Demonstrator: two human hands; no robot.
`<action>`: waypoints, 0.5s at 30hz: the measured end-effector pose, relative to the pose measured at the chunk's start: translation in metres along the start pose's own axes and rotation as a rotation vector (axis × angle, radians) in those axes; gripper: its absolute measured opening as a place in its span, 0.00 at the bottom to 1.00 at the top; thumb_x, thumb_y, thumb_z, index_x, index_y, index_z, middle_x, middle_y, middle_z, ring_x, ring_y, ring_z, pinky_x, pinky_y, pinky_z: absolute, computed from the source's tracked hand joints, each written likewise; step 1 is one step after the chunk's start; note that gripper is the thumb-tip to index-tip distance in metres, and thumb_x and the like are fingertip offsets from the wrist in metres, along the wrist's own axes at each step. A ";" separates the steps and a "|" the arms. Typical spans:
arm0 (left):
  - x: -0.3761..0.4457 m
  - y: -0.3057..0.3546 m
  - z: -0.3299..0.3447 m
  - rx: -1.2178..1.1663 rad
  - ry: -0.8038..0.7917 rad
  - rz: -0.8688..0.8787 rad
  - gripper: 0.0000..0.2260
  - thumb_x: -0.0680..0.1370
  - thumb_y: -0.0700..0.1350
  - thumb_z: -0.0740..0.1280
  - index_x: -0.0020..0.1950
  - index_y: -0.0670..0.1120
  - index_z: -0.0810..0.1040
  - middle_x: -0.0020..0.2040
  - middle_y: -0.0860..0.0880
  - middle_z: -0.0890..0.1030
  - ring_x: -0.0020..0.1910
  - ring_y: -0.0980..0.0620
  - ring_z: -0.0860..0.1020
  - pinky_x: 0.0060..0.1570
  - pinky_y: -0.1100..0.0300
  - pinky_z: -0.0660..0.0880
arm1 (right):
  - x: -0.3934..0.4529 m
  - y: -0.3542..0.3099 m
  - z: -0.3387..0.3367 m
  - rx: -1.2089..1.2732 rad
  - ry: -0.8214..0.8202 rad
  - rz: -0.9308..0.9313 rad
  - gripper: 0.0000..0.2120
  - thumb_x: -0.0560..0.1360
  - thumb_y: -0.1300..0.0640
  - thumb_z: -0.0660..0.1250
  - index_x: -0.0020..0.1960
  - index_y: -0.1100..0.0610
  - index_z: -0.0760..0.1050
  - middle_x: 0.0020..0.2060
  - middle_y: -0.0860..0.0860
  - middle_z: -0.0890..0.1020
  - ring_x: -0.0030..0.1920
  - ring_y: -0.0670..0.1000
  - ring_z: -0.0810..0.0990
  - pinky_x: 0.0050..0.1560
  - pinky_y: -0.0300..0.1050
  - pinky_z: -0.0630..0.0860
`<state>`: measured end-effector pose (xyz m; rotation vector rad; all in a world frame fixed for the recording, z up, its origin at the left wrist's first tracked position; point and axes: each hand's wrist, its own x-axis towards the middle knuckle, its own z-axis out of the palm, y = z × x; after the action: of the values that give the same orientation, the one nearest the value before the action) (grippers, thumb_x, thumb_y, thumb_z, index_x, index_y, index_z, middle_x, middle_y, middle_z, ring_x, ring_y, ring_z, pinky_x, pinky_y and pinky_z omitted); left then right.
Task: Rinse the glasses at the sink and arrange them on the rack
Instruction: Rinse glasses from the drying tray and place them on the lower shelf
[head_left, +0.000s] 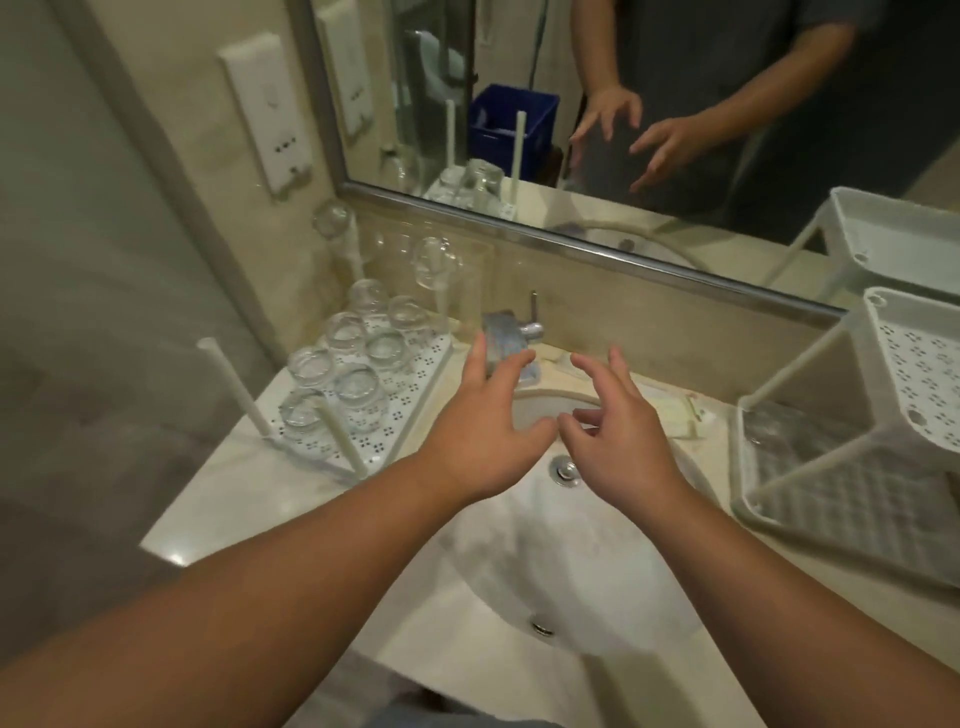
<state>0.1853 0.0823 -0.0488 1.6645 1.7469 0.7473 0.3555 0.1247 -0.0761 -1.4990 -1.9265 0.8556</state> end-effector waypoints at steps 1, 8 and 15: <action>-0.001 -0.003 -0.011 -0.015 0.027 0.010 0.31 0.74 0.57 0.68 0.75 0.62 0.60 0.81 0.53 0.40 0.74 0.50 0.67 0.57 0.62 0.63 | 0.005 -0.008 0.006 -0.011 -0.005 -0.021 0.30 0.75 0.53 0.68 0.71 0.34 0.62 0.80 0.45 0.48 0.50 0.44 0.82 0.48 0.35 0.76; -0.002 -0.024 -0.069 -0.065 0.199 0.044 0.31 0.74 0.54 0.68 0.75 0.61 0.61 0.82 0.52 0.44 0.76 0.51 0.61 0.59 0.63 0.60 | 0.030 -0.065 0.043 -0.049 -0.043 -0.128 0.32 0.77 0.53 0.68 0.75 0.35 0.60 0.80 0.46 0.43 0.51 0.47 0.83 0.52 0.43 0.80; 0.012 -0.023 -0.104 -0.211 0.247 0.024 0.30 0.72 0.54 0.67 0.73 0.60 0.64 0.81 0.51 0.52 0.73 0.48 0.68 0.67 0.48 0.71 | 0.054 -0.108 0.057 -0.177 -0.071 -0.169 0.40 0.74 0.60 0.68 0.78 0.39 0.54 0.80 0.56 0.42 0.44 0.50 0.84 0.50 0.51 0.80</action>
<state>0.0916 0.0943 0.0012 1.5041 1.7438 1.1477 0.2332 0.1494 -0.0285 -1.3944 -2.1949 0.6877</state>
